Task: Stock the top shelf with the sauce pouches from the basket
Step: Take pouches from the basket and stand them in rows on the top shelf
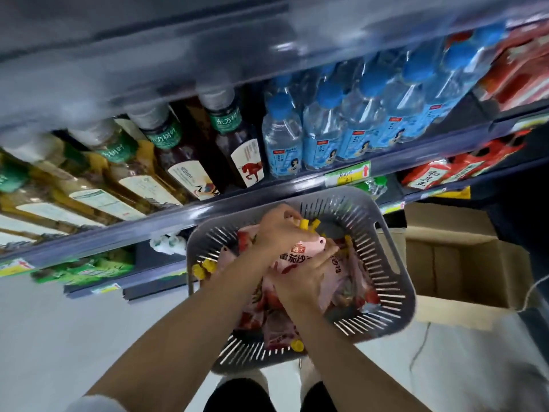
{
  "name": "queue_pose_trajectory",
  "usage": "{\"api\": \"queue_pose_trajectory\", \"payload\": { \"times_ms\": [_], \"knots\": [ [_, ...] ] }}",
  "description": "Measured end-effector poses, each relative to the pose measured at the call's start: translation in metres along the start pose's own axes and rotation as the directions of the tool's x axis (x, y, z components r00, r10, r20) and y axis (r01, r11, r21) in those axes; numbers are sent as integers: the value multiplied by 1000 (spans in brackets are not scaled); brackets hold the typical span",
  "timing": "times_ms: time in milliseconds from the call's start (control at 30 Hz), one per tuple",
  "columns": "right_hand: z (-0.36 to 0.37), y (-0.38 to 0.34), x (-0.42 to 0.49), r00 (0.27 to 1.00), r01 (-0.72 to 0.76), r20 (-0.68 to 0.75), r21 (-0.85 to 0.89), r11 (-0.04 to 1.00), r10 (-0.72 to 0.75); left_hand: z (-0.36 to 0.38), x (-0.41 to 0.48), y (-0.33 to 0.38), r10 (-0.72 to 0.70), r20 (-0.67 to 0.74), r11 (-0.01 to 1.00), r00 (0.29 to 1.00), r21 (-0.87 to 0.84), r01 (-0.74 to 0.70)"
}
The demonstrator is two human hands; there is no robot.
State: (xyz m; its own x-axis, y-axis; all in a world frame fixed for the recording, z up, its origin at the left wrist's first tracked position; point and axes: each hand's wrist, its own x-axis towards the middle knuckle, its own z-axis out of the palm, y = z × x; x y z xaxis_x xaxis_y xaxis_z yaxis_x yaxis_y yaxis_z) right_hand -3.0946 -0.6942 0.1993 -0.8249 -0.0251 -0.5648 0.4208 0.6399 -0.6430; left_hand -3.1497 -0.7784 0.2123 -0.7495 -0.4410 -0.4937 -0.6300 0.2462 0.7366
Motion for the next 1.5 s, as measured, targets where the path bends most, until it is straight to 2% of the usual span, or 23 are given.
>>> {"api": "queue_pose_trajectory", "payload": {
  "times_ms": [100,200,233,267,300,333,367,400,433,467,533,600,667,767,867,933,1033,1233,1400,1500],
  "knots": [
    [1,1,2,999,28,16,-42,999,-27,3,-2,-1,-65,-58,995,996,-75,61],
    [-8,2,10,999,23,38,-147,989,-17,-6,-8,-12,-115,-40,972,993,-211,104],
    [-14,3,15,1000,11,26,-181,983,-6,-11,-13,-18,-104,-51,979,993,-179,93],
    [-22,5,21,1000,-7,5,-205,979,8,-17,-15,-28,-57,-77,998,995,-31,54],
    [-31,6,28,1000,-29,-10,-219,975,27,-24,-17,-38,35,-86,972,996,234,-13],
    [-40,8,35,999,-54,-8,-230,972,54,-29,-19,-47,138,-38,844,990,528,-98],
    [-49,9,41,996,-80,10,-249,965,86,-32,-21,-54,204,62,646,977,741,-182],
    [-57,10,46,992,-102,36,-284,953,117,-32,-20,-60,216,164,467,963,848,-249],
    [-64,11,49,988,-114,64,-329,937,142,-31,-19,-64,204,224,343,953,895,-284],
    [-68,13,50,983,-111,96,-380,918,158,-27,-16,-67,195,250,257,949,920,-295],
    [-69,15,49,968,-57,183,-508,859,172,-20,-11,-72,190,262,146,946,946,-291],
    [-60,17,45,951,23,257,-615,788,173,-15,-9,-79,198,259,72,945,958,-278],
    [-49,22,42,938,52,299,-621,782,175,-12,-8,-83,194,259,21,946,963,-268],
    [-40,36,41,934,-1,307,-514,858,185,-10,-8,-83,191,255,38,948,963,-266],
    [-44,45,45,948,-13,274,-478,878,162,-6,-7,-81,163,210,119,964,966,-231],
    [-49,47,48,946,-5,282,-477,879,158,-3,-8,-78,129,206,138,970,965,-223],
    [-54,46,51,942,2,299,-468,884,156,-4,-8,-72,106,234,147,966,958,-248],
    [-53,49,48,970,29,229,-434,900,79,-6,-10,-49,95,327,219,940,914,-340],
    [-52,48,53,955,-98,241,-287,953,171,3,-8,-37,10,294,240,956,927,-288],
    [-57,48,56,945,-151,265,-159,976,189,8,-9,-31,24,283,255,959,926,-280]
  ]
}}
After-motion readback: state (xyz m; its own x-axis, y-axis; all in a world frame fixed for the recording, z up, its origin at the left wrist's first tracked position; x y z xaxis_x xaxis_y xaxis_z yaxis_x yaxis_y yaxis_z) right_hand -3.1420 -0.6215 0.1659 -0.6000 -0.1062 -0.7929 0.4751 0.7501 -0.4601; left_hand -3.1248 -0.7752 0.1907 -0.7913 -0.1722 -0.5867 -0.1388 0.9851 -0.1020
